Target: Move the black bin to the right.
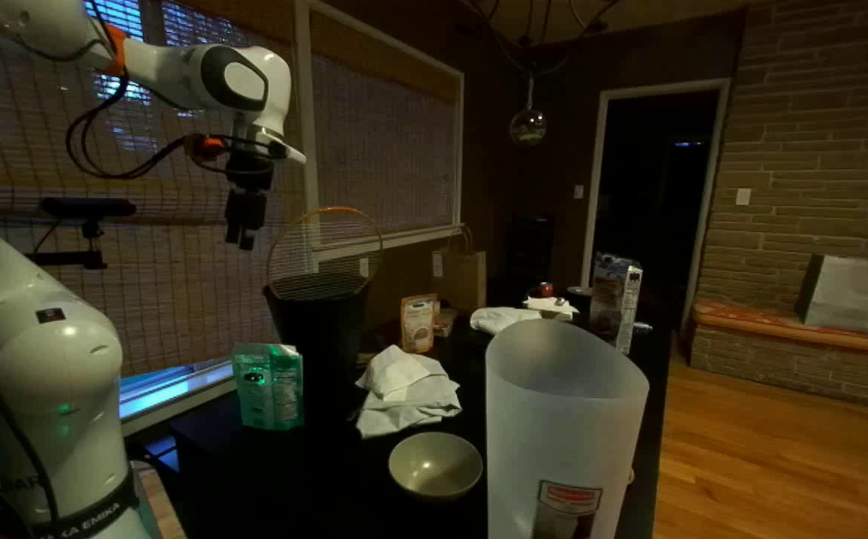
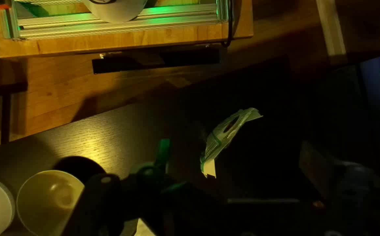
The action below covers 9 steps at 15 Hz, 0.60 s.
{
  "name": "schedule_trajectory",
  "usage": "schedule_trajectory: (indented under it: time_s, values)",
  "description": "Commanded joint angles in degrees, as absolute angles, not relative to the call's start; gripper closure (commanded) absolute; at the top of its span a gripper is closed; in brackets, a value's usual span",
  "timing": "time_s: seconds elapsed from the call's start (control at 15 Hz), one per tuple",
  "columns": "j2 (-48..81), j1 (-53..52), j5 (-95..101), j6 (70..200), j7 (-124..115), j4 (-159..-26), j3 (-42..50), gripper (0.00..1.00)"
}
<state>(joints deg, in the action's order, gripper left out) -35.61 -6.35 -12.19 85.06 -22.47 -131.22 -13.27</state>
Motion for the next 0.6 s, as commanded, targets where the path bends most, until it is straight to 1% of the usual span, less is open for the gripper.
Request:
schedule_trajectory:
  time_s: [0.0,0.4,0.53]
  values:
    - [-35.6,-5.8,-12.4,84.9,-22.2,-131.1,-13.6,0.00]
    - [-35.6,-5.8,-12.4,84.9,-22.2,-131.1,-13.6,0.00]
    - [-35.9,-4.3,-12.2,87.6,-24.0,-131.3,-13.1,0.00]
